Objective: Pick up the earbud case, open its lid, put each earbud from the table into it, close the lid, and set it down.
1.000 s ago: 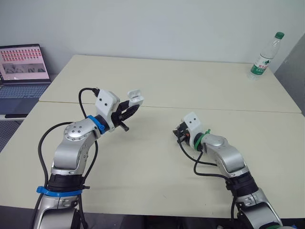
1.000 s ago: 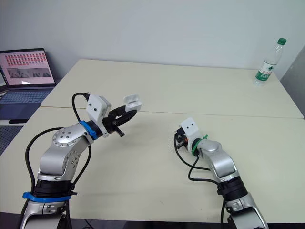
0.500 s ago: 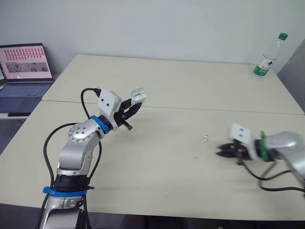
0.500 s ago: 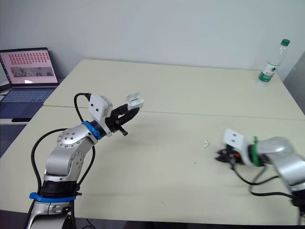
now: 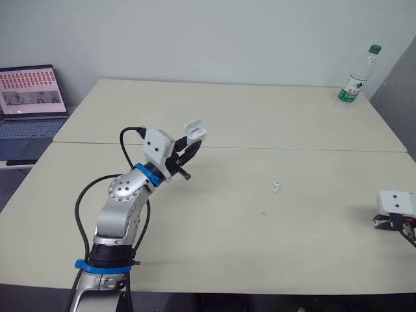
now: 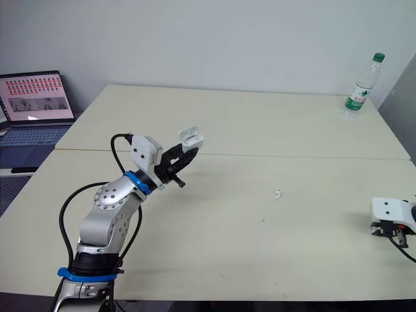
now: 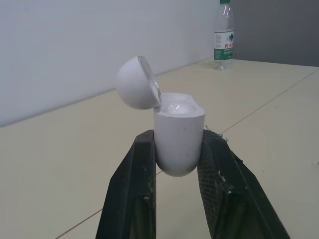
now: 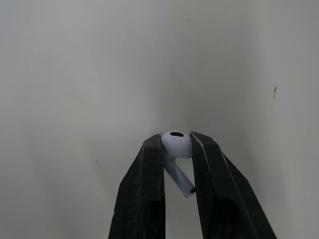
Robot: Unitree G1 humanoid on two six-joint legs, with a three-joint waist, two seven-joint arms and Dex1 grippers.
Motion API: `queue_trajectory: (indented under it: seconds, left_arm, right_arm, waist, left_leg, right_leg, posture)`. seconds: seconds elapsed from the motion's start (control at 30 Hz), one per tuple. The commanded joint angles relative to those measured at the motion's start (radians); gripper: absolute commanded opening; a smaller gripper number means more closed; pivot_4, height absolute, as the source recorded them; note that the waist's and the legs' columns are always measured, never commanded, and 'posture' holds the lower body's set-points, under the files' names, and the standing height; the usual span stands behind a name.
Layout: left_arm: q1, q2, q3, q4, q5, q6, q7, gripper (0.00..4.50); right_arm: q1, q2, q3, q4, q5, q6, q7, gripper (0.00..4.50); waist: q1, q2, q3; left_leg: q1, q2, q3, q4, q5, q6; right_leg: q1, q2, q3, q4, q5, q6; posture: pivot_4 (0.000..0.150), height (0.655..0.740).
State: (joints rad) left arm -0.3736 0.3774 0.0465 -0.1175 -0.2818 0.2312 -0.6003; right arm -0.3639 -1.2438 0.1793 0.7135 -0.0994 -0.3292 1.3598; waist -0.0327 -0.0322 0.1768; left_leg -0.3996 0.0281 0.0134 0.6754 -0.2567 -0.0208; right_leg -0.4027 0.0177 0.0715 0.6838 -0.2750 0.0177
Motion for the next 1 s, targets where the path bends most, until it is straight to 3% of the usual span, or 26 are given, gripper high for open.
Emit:
queue_trajectory:
  seconds: [0.03, 0.17, 0.27, 0.47, 1.0]
  left_arm:
    - [-0.001, 0.012, 0.009, -0.06, -0.003, -0.007, 0.006, 0.76]
    - [0.002, 0.019, 0.012, -0.068, -0.008, 0.001, 0.006, 0.76]
    - [-0.001, 0.03, 0.014, -0.07, -0.009, 0.011, 0.003, 0.76]
    - [-0.005, 0.038, 0.013, -0.07, -0.014, 0.019, 0.0, 0.76]
    - [-0.002, 0.037, 0.012, -0.069, -0.014, 0.015, 0.001, 0.76]
  right_arm:
    - [-0.02, 0.012, -0.004, 0.038, -0.005, -0.019, 0.03, 0.39]
    - [-0.014, 0.041, -0.01, 0.023, 0.007, -0.003, 0.029, 0.39]
    - [-0.014, 0.057, -0.004, 0.046, -0.008, -0.005, 0.012, 1.39]
    - [-0.031, 0.053, 0.0, 0.082, -0.039, -0.028, -0.001, 1.39]
    - [-0.038, 0.042, 0.017, 0.089, -0.08, 0.027, 0.01, 1.39]
  waist:
    - [0.0, 0.0, 0.0]
    - [0.0, 0.0, 0.0]
    - [-0.001, 0.0, 0.0]
    - [-0.001, -0.001, 0.0]
    - [0.001, -0.002, 0.0]
  left_leg:
    - [0.0, 0.0, 0.0, 0.0, 0.0, 0.0]
    - [0.001, 0.001, -0.001, 0.0, 0.0, 0.0]
    - [0.005, 0.001, -0.002, 0.0, 0.0, 0.0]
    - [0.013, 0.0, -0.003, 0.0, -0.001, 0.001]
    - [0.013, 0.0, -0.003, 0.0, -0.001, 0.001]
  right_leg:
    - [0.0, 0.0, 0.0, 0.0, 0.0, 0.0]
    - [0.003, 0.0, -0.001, 0.0, 0.0, 0.0]
    - [0.007, 0.0, -0.001, -0.002, 0.0, 0.0]
    - [0.016, 0.0, -0.002, -0.004, 0.0, 0.0]
    - [0.017, -0.001, -0.002, -0.004, 0.0, 0.0]
  posture:
    - [0.15, 0.74]
    - [0.15, 0.74]
    - [0.15, 0.74]
    - [0.15, 0.74]
    - [0.15, 0.74]
